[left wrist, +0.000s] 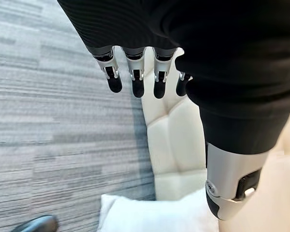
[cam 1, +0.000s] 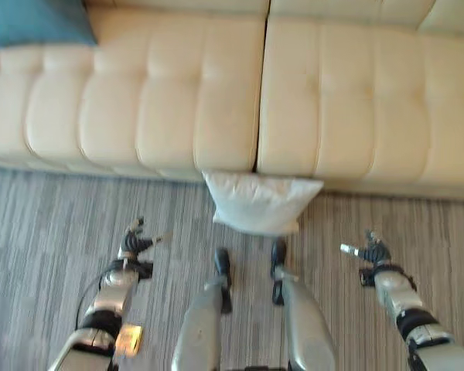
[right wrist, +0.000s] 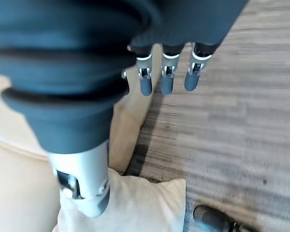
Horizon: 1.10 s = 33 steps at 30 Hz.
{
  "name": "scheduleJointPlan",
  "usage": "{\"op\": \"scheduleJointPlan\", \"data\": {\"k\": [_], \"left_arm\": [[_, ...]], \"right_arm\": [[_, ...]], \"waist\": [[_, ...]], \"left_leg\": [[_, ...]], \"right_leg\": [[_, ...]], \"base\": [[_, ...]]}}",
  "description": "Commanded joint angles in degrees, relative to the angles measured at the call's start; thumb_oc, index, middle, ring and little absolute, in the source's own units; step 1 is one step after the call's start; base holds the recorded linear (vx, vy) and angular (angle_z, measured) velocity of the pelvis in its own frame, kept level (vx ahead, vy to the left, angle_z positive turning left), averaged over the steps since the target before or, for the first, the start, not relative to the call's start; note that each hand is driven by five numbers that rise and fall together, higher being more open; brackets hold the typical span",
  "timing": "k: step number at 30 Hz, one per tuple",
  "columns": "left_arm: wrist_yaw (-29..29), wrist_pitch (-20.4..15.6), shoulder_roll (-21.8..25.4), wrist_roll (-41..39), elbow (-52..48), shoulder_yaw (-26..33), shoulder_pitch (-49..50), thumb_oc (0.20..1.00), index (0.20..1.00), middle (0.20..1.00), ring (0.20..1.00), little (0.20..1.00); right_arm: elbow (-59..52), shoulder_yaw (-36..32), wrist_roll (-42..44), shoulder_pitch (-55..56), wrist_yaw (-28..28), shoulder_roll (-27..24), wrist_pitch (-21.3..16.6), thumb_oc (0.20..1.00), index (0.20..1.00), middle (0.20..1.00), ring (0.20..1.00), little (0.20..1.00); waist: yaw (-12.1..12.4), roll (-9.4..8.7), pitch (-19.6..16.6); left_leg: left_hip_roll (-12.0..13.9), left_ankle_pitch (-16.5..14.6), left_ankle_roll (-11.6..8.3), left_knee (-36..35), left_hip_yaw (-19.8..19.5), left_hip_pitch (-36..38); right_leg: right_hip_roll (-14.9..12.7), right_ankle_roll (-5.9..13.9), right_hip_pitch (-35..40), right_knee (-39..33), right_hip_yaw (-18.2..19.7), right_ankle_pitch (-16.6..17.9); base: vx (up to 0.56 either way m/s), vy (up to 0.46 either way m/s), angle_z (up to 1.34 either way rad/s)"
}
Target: Pick up all the scattered cushions and arrange them neatly on the sofa.
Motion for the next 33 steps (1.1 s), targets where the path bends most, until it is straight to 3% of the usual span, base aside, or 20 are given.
{"op": "scheduleJointPlan", "data": {"k": [1,6,10,15,19,20,21,29,32,33], "left_arm": [[3.81,-3.5,1.73,-3.58,0.72,-1.6,-0.76,1.0,1.0,1.0,1.0,1.0],[4.93,-3.23,5.05,-3.81,0.97,-5.99,-11.32,1.0,1.0,1.0,1.0,1.0],[5.91,-2.56,6.23,-3.5,4.43,-9.78,-19.67,1.0,1.0,1.0,1.0,1.0],[7.22,-1.61,5.86,-3.37,9.1,-16.52,-34.17,1.0,1.0,1.0,1.0,1.0],[6.84,-0.36,2.47,-4.79,13.99,-21.96,-45.06,1.0,1.0,1.0,1.0,1.0],[6.82,-0.27,1.55,-5.12,14.74,-22.82,-47.5,1.0,1.0,1.0,1.0,1.0],[7.6,-0.59,0.01,-5.47,13.65,-23.3,-49.7,0.2,0.2,0.2,0.2,0.2],[9.99,-3.57,-0.83,-7.11,2.05,-20.71,-45.87,0.2,0.2,0.2,0.2,0.2],[10.3,-4.28,-0.83,-6.08,-4.15,-18.82,-41.57,0.2,0.2,0.2,0.2,0.2],[10.56,-4.67,-0.93,-4.05,-10.03,-17.4,-36.83,0.2,0.2,0.2,0.2,0.2]], "right_arm": [[0.36,1.7,6.78,-3.14,-4.46,-3.28,-4.11,1.0,1.0,1.0,1.0,1.0],[0.77,6.22,9.75,-15.98,-6.27,-5.65,-5.21,1.0,1.0,1.0,1.0,1.0],[2.36,10.63,9.56,-25.17,-7.7,-5.98,-5.28,1.0,1.0,1.0,1.0,1.0],[5.87,16.56,11.48,-38.58,-10.07,-2.62,-5.19,1.0,1.0,1.0,1.0,1.0],[6.85,19.22,16.88,-45.72,-10.68,4.21,-6.15,1.0,1.0,1.0,1.0,1.0],[6.03,19.53,18.72,-46.52,-10.43,5.76,-7.25,0.667,0.667,0.667,0.667,0.667],[3.2,20.22,20.42,-47.41,-10.52,8.19,-8.76,0.2,0.2,0.2,0.2,0.2],[-7.33,19.79,19.07,-43.1,-10.29,9.99,-12.17,0.2,0.2,0.2,0.2,0.2],[-12.31,18.39,17.82,-38.44,-9.24,9.68,-12.99,0.2,0.2,0.2,0.2,0.2],[-17.52,17.4,14.44,-33.59,-8.95,8.42,-12.87,0.2,0.2,0.2,0.2,0.2]], "waist": [[-0.37,0.12,-2.69],[-1.01,1.3,-2.24],[-1.09,2.11,-2.27],[-0.71,3.17,-1.59],[-0.57,3.91,-1.51],[-0.6,3.94,-1.62],[-0.6,4.1,-1.87],[-0.8,3.86,-3.86],[-1.06,3.77,-5.23],[-1.24,3.8,-5.67]], "left_leg": [[2.04,-9.16,-2.91,11.35,-2.66,-5.97],[4.26,-12.91,-1.85,26.11,-3.72,-25.05],[4.76,-15.13,-1.37,33.19,-4.62,-33.31],[4.44,-17.09,-0.37,39.62,-6.11,-41.04],[3.97,-17.16,-0.31,42.43,-7.19,-45.05],[3.81,-17.18,-0.31,42.83,-7.48,-45.82],[3.45,-16.89,-0.43,43.07,-7.7,-46.74],[2.76,-15.57,-1.2,40.79,-8.23,-45.44],[2.59,-14.38,-2.01,37.15,-8.01,-42.72],[2.84,-13.45,-2.56,33.28,-7.67,-38.76]], "right_leg": [[-0.47,2.75,-6.12,6.37,0.11,-5.95],[0.02,1.62,-24.05,20.17,1.8,-10.0],[0.26,0.8,-32.09,27.45,2.51,-12.6],[0.58,-0.39,-40.43,34.84,2.89,-14.99],[0.4,-1.12,-44.44,38.32,3.42,-15.8],[0.38,-1.21,-45.28,38.9,3.35,-15.98],[0.43,-1.45,-45.82,39.44,3.11,-16.1],[1.06,-1.69,-44.3,37.52,1.94,-15.29],[1.37,-1.15,-41.45,34.48,1.41,-14.29],[1.22,-0.65,-37.69,31.32,0.82,-13.66]], "base": [[-0.13,-0.018,0.05],[-0.07,-0.028,-0.06],[0.02,-0.031,-0.05],[0.04,-0.035,0.0],[0.02,-0.045,0.06],[0.02,-0.083,0.06],[0.01,-0.072,0.06],[0.0,-0.048,0.1],[-0.03,-0.002,0.0],[-0.08,0.027,0.11]]}}
